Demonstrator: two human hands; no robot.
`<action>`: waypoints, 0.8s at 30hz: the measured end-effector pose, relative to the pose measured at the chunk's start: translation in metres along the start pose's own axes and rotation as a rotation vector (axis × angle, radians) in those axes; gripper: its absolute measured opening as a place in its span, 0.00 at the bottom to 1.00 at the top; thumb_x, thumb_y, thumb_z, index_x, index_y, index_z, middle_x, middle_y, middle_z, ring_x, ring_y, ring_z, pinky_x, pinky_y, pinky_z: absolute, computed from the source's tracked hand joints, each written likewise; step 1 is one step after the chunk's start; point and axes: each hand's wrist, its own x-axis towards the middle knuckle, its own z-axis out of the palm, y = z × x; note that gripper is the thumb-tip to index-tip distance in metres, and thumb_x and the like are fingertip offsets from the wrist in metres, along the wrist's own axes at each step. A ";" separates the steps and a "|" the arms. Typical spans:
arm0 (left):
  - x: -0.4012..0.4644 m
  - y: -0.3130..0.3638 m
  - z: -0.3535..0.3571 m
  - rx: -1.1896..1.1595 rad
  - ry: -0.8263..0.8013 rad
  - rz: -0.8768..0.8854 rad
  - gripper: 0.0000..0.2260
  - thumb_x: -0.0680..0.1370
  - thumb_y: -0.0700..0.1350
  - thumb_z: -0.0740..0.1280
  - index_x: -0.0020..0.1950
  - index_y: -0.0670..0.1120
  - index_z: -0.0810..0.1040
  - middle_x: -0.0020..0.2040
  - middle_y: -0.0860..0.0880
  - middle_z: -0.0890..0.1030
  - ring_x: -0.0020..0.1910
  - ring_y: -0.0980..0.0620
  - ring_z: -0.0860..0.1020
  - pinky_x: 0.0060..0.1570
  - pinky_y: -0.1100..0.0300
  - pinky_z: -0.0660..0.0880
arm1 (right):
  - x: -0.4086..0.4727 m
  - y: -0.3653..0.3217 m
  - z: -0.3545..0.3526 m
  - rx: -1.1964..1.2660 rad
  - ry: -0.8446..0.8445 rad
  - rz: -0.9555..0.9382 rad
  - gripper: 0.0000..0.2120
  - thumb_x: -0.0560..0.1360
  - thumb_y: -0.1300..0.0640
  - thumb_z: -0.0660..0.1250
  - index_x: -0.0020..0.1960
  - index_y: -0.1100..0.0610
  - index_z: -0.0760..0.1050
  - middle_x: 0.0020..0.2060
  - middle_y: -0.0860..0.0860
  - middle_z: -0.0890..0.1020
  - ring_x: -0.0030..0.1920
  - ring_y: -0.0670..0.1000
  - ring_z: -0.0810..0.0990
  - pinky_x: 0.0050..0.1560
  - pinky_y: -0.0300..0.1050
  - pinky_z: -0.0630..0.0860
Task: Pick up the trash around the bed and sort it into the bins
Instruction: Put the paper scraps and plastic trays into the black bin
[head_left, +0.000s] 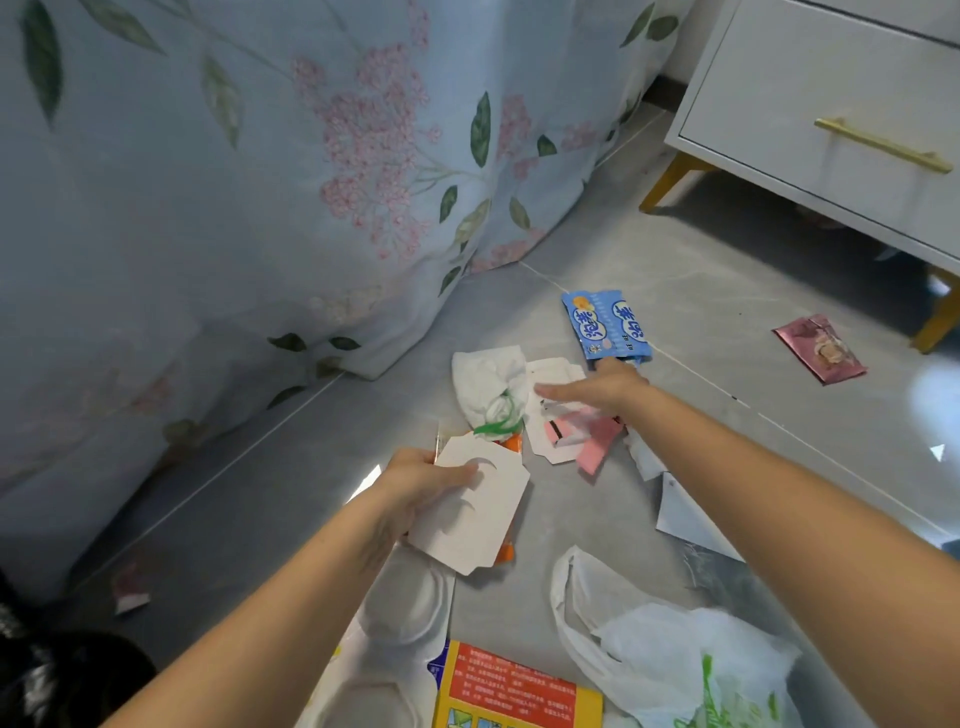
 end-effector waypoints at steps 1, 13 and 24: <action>0.000 0.000 0.000 0.003 0.003 -0.004 0.07 0.72 0.43 0.75 0.39 0.44 0.79 0.27 0.50 0.83 0.23 0.54 0.80 0.21 0.66 0.74 | 0.002 -0.003 0.008 -0.133 0.034 -0.017 0.53 0.57 0.31 0.74 0.72 0.58 0.61 0.73 0.55 0.65 0.73 0.56 0.63 0.72 0.50 0.62; 0.000 0.003 0.005 0.031 0.001 -0.005 0.07 0.71 0.47 0.75 0.39 0.46 0.79 0.36 0.49 0.82 0.32 0.51 0.80 0.31 0.63 0.77 | -0.003 -0.006 0.025 -0.016 0.055 -0.104 0.46 0.55 0.49 0.82 0.63 0.55 0.58 0.57 0.55 0.71 0.59 0.57 0.72 0.55 0.50 0.72; -0.063 0.005 -0.015 0.082 0.028 0.114 0.08 0.73 0.49 0.73 0.48 0.47 0.81 0.41 0.48 0.85 0.36 0.51 0.82 0.38 0.61 0.79 | -0.056 0.031 -0.023 0.674 -0.228 -0.074 0.14 0.69 0.65 0.73 0.54 0.58 0.78 0.40 0.52 0.84 0.30 0.46 0.83 0.29 0.41 0.80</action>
